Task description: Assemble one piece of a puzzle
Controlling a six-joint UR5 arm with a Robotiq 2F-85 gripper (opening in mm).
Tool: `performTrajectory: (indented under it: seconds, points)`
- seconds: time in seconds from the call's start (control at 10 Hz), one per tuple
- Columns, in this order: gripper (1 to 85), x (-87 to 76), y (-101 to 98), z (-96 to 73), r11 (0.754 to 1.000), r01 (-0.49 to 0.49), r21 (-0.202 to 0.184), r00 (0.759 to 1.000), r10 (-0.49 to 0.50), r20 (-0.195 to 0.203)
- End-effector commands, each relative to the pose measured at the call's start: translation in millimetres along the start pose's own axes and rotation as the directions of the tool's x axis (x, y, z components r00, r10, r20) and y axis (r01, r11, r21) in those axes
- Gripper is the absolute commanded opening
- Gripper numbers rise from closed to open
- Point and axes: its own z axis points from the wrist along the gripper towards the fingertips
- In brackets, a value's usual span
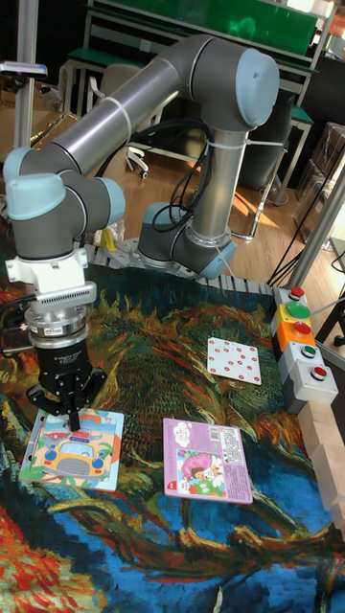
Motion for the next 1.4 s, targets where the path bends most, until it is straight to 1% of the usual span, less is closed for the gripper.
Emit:
performTrajectory:
  seconds: [0.0, 0.6, 0.8, 1.0, 1.1, 1.3]
  points:
    - [1.3, -3.0, 0.0, -2.4, 1.000, -0.010, -0.003, 1.000, 0.010, 0.010]
    - [1.3, -6.4, 1.9, -4.5, 1.000, -0.014, 0.004, 1.000, 0.014, -0.005]
    - [1.3, -10.0, 2.3, -6.3, 1.000, -0.015, 0.007, 1.000, 0.015, -0.009]
    - [1.3, -13.6, 1.2, -11.0, 1.000, -0.011, 0.009, 1.000, 0.012, -0.024]
    - [1.3, -15.8, 2.9, -13.4, 1.000, -0.021, 0.007, 0.999, 0.021, -0.026]
    - [1.3, -21.5, 4.1, -19.8, 0.999, -0.039, 0.017, 0.999, 0.039, -0.025]
